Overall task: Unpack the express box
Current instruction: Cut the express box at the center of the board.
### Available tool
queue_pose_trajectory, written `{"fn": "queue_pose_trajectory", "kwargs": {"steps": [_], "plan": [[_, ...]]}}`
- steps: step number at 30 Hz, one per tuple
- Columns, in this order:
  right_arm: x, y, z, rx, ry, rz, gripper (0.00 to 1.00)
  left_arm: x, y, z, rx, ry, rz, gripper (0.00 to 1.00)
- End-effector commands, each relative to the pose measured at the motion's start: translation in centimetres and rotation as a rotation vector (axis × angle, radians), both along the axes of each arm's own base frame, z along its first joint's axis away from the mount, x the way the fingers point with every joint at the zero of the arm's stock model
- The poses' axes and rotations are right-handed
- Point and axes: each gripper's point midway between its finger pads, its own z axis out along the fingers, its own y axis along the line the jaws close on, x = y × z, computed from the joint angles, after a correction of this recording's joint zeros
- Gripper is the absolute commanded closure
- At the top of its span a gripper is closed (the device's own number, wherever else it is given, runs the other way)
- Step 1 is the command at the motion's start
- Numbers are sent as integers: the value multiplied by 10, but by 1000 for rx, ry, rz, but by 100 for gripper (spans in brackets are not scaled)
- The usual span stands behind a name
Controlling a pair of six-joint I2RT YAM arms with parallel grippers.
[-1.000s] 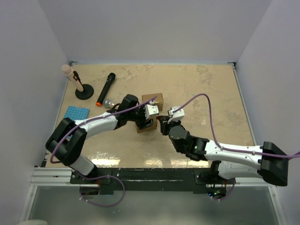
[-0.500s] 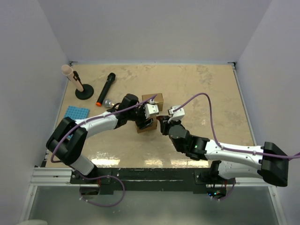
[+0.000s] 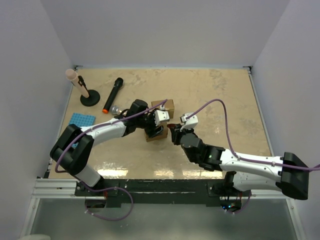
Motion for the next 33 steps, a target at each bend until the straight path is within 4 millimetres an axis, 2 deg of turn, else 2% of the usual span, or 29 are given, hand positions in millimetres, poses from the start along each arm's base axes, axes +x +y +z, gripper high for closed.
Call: {"fn": "queue_pose_trajectory", "kwargs": {"steps": [1, 12, 17, 33], "plan": [[-31, 14, -35, -56, 145, 157, 100, -1, 15, -34, 95, 84, 55, 100], [-38, 10, -41, -70, 171, 178, 100, 3, 15, -35, 96, 78, 57, 100], [-38, 12, -34, -54, 165, 187, 100, 7, 15, -36, 101, 69, 69, 100], [-38, 15, -32, -60, 163, 202, 100, 22, 26, -40, 123, 51, 105, 100]]}}
